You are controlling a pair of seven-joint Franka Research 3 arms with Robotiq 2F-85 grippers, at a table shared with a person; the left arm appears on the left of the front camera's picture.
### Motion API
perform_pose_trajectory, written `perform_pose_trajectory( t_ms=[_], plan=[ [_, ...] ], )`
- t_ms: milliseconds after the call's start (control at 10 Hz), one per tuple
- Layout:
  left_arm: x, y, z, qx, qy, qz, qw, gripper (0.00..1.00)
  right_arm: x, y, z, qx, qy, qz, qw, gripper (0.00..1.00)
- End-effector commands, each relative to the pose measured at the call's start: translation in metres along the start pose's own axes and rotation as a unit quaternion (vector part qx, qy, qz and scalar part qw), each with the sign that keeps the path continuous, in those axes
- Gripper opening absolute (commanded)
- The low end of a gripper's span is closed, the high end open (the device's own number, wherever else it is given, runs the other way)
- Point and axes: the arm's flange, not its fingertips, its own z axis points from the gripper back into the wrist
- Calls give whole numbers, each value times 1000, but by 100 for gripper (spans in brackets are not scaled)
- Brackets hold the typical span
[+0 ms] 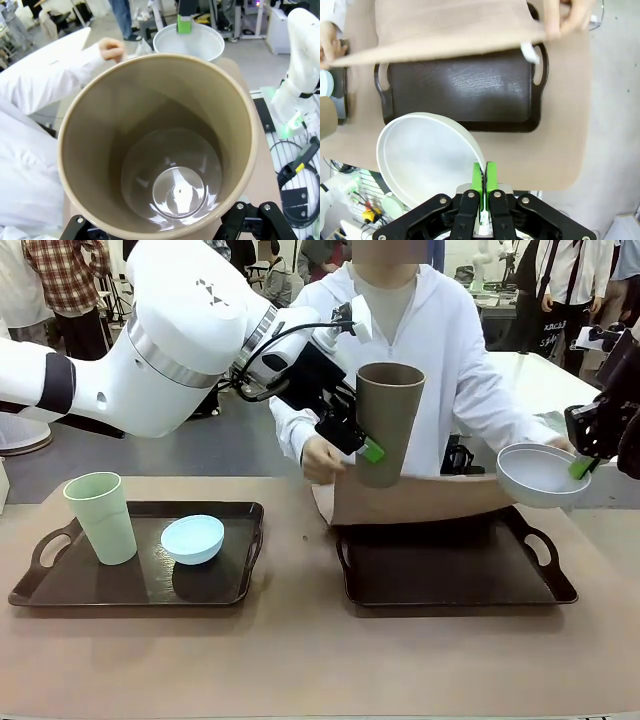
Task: Set up a tray with a mat and arrange the tableware.
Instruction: Place the Picnic Bowl and Reusable plastic cup back onto the Handle tray in front of the human's position.
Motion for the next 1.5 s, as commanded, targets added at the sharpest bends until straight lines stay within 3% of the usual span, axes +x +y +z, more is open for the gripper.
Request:
perform_pose_trajectory(
  t_ms=[0, 1400],
  plan=[
    [2, 1, 1, 3, 1, -8, 1000, 26, -1, 0, 0, -1, 0, -1, 1000, 0],
    [2, 1, 1, 3, 1, -8, 1000, 26, -1, 0, 0, -1, 0, -1, 1000, 0]
  ],
)
